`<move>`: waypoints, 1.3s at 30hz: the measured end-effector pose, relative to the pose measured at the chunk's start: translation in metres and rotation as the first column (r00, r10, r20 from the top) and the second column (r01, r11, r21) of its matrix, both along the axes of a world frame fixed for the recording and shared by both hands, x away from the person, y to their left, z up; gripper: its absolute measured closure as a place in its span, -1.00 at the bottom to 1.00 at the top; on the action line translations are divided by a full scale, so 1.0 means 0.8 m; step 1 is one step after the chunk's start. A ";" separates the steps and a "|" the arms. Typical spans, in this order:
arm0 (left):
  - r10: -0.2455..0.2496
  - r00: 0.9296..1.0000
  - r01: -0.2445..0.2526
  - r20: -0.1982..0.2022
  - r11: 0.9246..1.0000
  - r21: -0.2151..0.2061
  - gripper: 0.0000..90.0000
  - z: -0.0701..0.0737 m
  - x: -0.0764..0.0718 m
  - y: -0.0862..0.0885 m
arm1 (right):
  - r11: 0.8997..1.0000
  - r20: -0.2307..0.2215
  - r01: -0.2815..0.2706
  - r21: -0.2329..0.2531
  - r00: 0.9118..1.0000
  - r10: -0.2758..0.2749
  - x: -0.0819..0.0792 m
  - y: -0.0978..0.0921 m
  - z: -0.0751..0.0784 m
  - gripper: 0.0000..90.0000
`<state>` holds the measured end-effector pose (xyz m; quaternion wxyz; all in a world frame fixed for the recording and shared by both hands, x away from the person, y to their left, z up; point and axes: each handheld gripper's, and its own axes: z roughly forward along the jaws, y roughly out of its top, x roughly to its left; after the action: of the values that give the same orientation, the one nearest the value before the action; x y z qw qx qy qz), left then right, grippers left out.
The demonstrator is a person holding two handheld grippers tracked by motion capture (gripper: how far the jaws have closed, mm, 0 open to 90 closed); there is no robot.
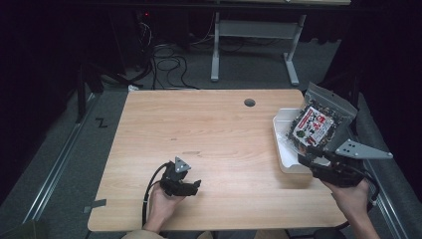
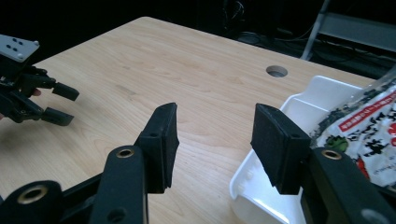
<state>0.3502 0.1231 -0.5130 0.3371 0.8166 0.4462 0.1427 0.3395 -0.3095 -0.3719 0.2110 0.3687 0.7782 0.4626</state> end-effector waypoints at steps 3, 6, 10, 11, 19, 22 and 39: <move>0.000 1.000 0.000 0.004 1.000 -0.007 -0.41 0.001 -0.001 -0.001 | 1.000 -0.004 -0.008 0.008 1.000 0.008 0.001 0.007 -0.002 0.14; -0.003 1.000 0.003 0.009 1.000 -0.012 -0.41 0.003 -0.003 -0.001 | 1.000 0.000 -0.027 0.002 1.000 0.027 0.002 0.017 -0.005 0.15; 0.005 1.000 -0.005 0.006 1.000 -0.023 -0.41 0.003 -0.002 0.002 | 0.999 -0.004 -0.044 -0.006 0.999 0.044 0.004 0.027 -0.009 0.15; 0.005 1.000 -0.005 0.006 1.000 -0.023 -0.41 0.003 -0.002 0.002 | 0.999 -0.008 -0.043 -0.007 0.999 0.043 0.005 0.030 -0.010 0.15; -0.002 1.000 0.002 0.003 1.000 -0.019 -0.41 0.002 0.000 -0.001 | 0.998 -0.006 -0.070 0.008 0.998 0.070 0.005 0.045 -0.016 0.13; -0.008 1.000 0.008 -0.001 1.000 -0.028 -0.41 0.002 0.001 -0.004 | 0.997 -0.014 -0.071 0.009 0.997 0.071 0.007 0.050 -0.018 0.11; -0.023 1.000 0.023 -0.006 0.999 -0.030 -0.41 0.001 0.004 -0.007 | 0.995 -0.054 -0.104 -0.001 0.993 0.104 0.015 0.090 -0.042 0.05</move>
<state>0.3538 0.1176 -0.5119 0.3495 0.8171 0.4399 0.1294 0.3518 -0.2375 -0.4056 0.1662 0.3398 0.8025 0.4614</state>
